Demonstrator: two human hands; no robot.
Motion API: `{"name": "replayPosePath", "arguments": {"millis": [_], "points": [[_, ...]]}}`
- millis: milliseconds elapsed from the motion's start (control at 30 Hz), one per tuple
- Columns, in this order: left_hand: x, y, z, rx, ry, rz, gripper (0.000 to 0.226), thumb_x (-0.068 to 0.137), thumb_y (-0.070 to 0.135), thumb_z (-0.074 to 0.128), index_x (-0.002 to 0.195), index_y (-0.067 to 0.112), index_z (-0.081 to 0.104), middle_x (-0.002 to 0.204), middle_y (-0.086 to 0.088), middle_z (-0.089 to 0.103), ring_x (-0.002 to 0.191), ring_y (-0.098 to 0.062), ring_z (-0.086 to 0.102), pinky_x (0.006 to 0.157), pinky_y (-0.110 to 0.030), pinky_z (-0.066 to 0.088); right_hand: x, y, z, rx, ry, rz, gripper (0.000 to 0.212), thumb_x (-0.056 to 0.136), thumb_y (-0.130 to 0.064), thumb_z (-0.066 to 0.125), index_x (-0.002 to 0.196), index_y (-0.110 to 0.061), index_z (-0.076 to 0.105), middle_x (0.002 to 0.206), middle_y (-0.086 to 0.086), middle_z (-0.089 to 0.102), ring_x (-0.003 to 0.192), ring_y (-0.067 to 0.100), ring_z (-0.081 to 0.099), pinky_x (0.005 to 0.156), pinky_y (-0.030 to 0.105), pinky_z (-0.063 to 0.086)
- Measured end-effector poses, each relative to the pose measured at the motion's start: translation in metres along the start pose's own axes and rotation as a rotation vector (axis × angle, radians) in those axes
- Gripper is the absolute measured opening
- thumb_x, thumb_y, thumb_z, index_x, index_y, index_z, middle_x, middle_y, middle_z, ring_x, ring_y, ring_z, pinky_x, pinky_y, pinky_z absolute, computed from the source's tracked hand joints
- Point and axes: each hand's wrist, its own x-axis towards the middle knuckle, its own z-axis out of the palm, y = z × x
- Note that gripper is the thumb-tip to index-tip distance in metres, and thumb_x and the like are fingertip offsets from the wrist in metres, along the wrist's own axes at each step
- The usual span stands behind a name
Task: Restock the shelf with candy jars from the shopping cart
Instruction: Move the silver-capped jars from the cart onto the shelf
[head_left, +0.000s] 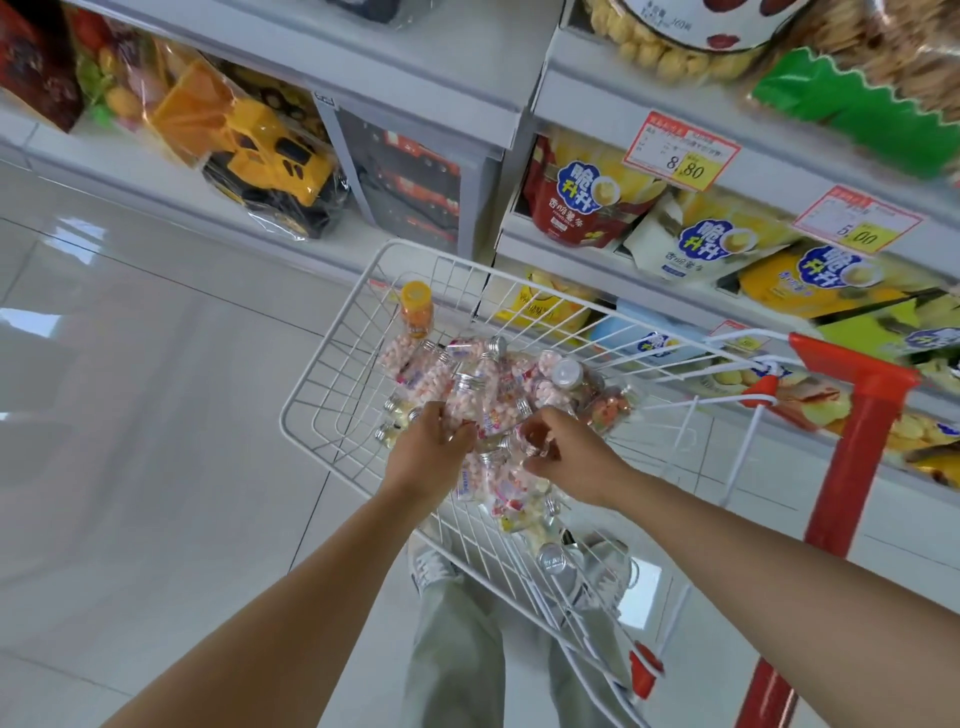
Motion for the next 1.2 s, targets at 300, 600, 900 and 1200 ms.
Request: {"name": "replayPosePath", "arguments": {"millis": [300, 600, 900, 1200], "points": [[-0.049, 0.117, -0.055, -0.174, 0.173, 0.310, 0.040, 0.081, 0.043, 0.051, 0.087, 0.004, 0.055, 0.080, -0.018, 0.064, 0.078, -0.038, 0.062, 0.070, -0.051, 0.051, -0.070, -0.109, -0.122, 0.206, 0.195, -0.356, 0.026, 0.086, -0.015, 0.071, 0.108, -0.016, 0.058, 0.097, -0.005, 0.057, 0.082, 0.005, 0.053, 0.073, 0.014, 0.043], [-0.139, 0.286, -0.077, -0.382, 0.267, 0.763, 0.017, 0.083, 0.021, 0.041, 0.070, 0.010, 0.046, 0.063, -0.005, 0.031, 0.057, -0.006, 0.029, 0.049, -0.017, 0.026, -0.193, -0.185, -0.253, 0.256, 0.600, -0.751, 0.026, 0.074, -0.020, 0.062, 0.097, -0.008, 0.058, 0.086, -0.003, 0.056, 0.073, 0.007, 0.049, 0.066, 0.027, 0.043], [-0.196, 0.412, -0.041, -0.436, 0.143, 1.064, 0.016, 0.090, 0.013, 0.043, 0.076, 0.014, 0.052, 0.068, 0.002, 0.041, 0.057, 0.001, 0.036, 0.053, -0.010, 0.033, -0.284, -0.183, -0.364, 0.222, 1.043, -0.914, 0.026, 0.072, -0.020, 0.059, 0.098, -0.019, 0.056, 0.083, -0.009, 0.055, 0.073, 0.010, 0.049, 0.065, 0.028, 0.041], [-0.171, 0.536, 0.000, -0.176, 0.071, 1.123, 0.020, 0.094, 0.029, 0.055, 0.083, 0.013, 0.052, 0.064, 0.010, 0.044, 0.059, -0.008, 0.039, 0.056, -0.018, 0.033, -0.280, -0.143, -0.475, 0.042, 1.338, -0.759, 0.032, 0.083, -0.009, 0.058, 0.113, -0.020, 0.060, 0.097, -0.005, 0.062, 0.078, 0.012, 0.058, 0.075, 0.030, 0.050]]}}
